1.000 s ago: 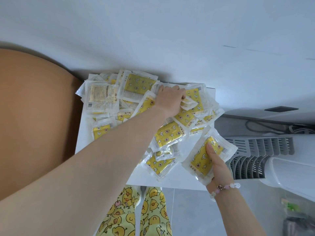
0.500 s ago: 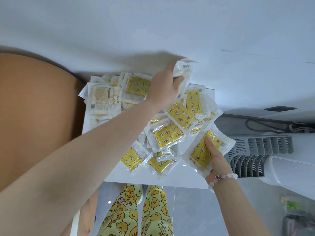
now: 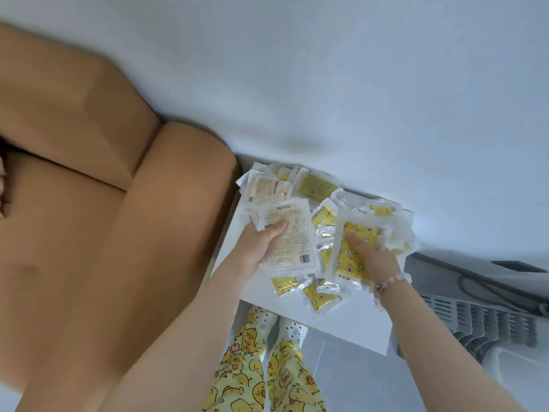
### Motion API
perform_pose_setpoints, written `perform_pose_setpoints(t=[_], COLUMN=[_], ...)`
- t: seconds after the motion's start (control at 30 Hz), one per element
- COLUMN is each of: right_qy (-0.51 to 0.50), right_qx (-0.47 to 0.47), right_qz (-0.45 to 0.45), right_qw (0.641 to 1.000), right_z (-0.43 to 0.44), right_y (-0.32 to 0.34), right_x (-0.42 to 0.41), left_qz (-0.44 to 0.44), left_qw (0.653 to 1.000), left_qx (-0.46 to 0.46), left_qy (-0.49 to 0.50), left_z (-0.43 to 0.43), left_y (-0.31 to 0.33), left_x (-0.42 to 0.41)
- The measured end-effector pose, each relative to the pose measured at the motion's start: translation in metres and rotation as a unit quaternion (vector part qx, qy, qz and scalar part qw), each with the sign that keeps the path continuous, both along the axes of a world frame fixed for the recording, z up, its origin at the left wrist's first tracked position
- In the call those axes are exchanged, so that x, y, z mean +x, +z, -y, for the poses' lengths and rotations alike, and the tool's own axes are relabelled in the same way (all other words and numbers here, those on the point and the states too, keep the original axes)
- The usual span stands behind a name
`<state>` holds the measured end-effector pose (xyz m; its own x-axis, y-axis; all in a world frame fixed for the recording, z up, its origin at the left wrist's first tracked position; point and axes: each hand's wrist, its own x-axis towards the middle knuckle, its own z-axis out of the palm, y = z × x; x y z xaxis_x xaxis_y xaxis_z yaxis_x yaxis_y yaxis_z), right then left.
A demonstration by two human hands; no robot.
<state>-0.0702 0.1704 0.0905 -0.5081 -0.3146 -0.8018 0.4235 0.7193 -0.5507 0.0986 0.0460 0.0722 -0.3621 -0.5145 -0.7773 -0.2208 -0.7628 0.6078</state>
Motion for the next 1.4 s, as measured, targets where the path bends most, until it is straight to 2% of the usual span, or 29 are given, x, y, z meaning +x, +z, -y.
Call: perform_pose_setpoints(t=[0.13, 0.33, 0.47, 0.63, 0.77, 0.9, 1.1, 1.23, 1.4], right_qy=[0.13, 0.316, 0.413, 0.526, 0.602, 0.657, 0.742, 0.776, 0.83], right_qx=[0.014, 0.008, 0.007, -0.004, 0.009, 0.014, 0.041, 0.034, 0.011], right_qz=[-0.005, -0.008, -0.008, 0.003, -0.001, -0.008, -0.016, -0.015, -0.032], right_qw=[0.991, 0.949, 0.911, 0.85, 0.799, 0.754, 0.669, 0.63, 0.556], right_z=[0.036, 0.078, 0.096, 0.098, 0.079, 0.045, -0.029, -0.072, -0.103], right_y=[0.018, 0.042, 0.053, 0.072, 0.079, 0.087, 0.092, 0.091, 0.106], right_x=[0.033, 0.117, 0.187, 0.282, 0.366, 0.461, 0.599, 0.673, 0.747], left_qz=[0.01, 0.049, 0.04, 0.049, 0.028, 0.062, 0.064, 0.075, 0.081], left_qw=[1.0, 0.985, 0.947, 0.899, 0.865, 0.833, 0.779, 0.744, 0.698], left_qx=[-0.004, 0.011, 0.019, -0.006, -0.002, -0.033, -0.013, -0.006, -0.001], left_qy=[0.0, 0.167, 0.318, 0.436, 0.502, 0.549, 0.623, 0.664, 0.712], left_z=[-0.002, -0.03, -0.058, -0.1, -0.149, -0.207, -0.299, -0.353, -0.4], left_y=[0.023, 0.046, 0.058, 0.073, 0.088, 0.096, 0.101, 0.103, 0.107], left_x=[0.059, 0.173, 0.241, 0.318, 0.379, 0.455, 0.567, 0.624, 0.675])
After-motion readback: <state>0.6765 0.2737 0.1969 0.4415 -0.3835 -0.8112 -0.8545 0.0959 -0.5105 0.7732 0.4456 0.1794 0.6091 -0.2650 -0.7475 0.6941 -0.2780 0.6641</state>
